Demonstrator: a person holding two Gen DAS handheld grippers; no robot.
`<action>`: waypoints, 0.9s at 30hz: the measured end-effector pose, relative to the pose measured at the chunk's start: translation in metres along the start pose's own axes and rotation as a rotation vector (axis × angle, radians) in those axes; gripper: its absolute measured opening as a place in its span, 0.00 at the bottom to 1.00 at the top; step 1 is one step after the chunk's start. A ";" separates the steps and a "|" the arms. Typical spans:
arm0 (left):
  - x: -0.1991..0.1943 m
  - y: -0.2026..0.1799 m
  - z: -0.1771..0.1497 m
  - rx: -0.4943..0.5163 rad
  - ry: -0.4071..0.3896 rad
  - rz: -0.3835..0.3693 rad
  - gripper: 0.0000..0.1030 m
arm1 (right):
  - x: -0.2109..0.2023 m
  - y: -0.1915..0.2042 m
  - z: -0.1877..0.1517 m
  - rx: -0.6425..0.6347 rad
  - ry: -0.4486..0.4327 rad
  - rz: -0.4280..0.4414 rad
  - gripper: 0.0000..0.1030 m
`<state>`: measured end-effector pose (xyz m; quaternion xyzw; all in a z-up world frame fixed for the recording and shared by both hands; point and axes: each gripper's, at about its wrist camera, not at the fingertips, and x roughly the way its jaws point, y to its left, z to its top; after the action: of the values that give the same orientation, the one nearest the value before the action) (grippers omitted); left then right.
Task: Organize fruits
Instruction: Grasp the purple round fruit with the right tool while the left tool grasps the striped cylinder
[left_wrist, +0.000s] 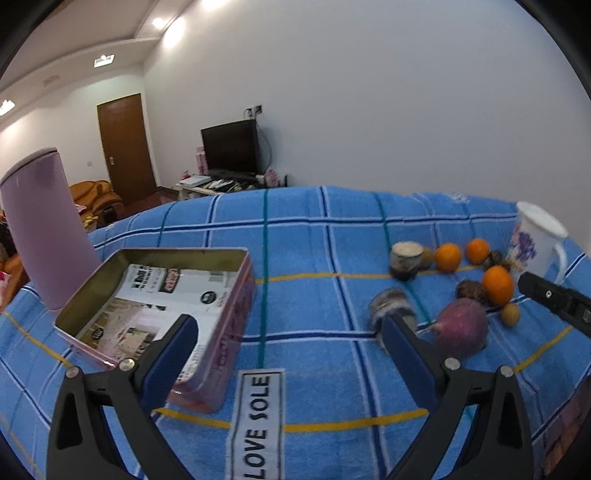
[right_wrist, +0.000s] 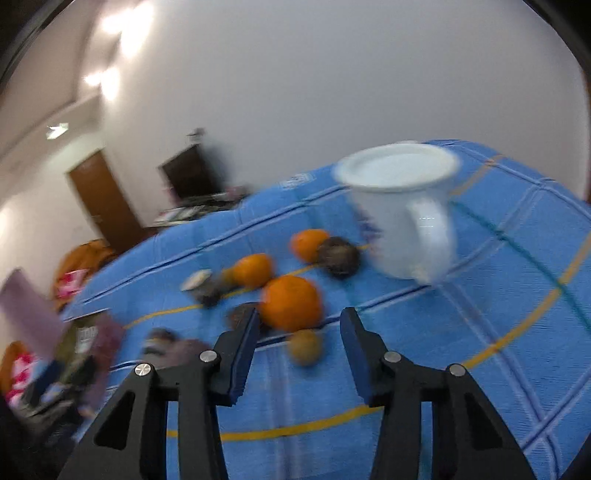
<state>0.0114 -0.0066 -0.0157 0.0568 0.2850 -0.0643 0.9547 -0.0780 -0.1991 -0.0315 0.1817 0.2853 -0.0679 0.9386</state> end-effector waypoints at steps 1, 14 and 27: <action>0.001 0.000 0.000 0.011 0.008 0.017 0.95 | 0.002 0.010 -0.001 -0.037 0.006 0.025 0.46; -0.004 0.001 0.015 0.086 -0.001 0.063 0.90 | 0.071 0.073 -0.012 -0.301 0.286 0.085 0.53; 0.034 -0.043 0.041 0.053 0.131 -0.117 0.89 | 0.015 0.024 0.005 -0.115 0.097 0.033 0.52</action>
<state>0.0552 -0.0583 -0.0038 0.0695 0.3478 -0.1237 0.9268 -0.0570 -0.1788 -0.0290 0.1354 0.3307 -0.0273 0.9336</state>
